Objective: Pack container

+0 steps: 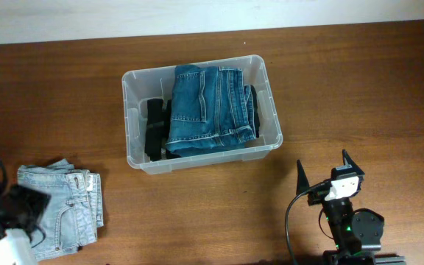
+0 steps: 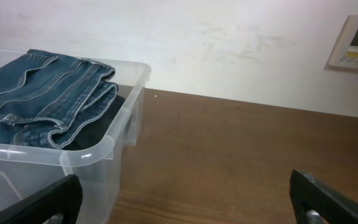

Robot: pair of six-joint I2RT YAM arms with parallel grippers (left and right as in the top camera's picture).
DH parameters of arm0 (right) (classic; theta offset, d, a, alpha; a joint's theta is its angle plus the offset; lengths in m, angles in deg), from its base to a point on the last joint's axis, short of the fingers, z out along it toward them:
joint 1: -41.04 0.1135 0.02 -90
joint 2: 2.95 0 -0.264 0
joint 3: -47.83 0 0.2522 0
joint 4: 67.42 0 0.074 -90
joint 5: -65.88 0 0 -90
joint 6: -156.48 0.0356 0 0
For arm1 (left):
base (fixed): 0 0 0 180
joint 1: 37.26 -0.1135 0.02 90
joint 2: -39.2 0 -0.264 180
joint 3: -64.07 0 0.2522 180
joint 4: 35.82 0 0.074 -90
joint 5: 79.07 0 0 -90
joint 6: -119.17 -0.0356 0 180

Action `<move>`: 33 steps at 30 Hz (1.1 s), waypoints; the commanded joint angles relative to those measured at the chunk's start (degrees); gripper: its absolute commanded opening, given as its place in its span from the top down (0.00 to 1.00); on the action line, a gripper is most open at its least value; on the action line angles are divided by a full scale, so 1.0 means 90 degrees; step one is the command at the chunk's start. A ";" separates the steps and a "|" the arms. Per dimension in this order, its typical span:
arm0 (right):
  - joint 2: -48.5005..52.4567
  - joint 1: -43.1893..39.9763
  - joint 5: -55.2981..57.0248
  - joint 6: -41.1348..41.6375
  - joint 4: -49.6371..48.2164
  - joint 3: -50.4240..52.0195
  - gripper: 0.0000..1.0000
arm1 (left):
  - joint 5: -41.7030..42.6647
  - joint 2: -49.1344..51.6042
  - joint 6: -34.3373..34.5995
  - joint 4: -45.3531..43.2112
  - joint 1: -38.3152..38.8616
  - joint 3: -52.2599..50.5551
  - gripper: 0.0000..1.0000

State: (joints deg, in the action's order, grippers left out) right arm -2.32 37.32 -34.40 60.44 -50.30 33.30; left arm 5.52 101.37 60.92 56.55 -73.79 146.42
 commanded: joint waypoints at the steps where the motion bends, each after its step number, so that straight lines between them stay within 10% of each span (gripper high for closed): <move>1: -0.0049 -0.0049 -0.0075 0.0007 0.0002 0.0051 0.01 | 0.0117 0.0143 0.0138 -0.0495 -0.0163 -0.0821 0.97; 33: -0.0049 -0.0049 -0.0078 0.0007 0.0002 0.0051 0.02 | 0.0532 0.3043 0.0386 -0.3356 -0.0401 -0.2552 0.99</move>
State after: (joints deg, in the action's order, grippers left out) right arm -2.32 37.32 -34.38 60.46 -50.30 33.30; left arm 8.58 126.83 63.57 27.33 -77.05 123.89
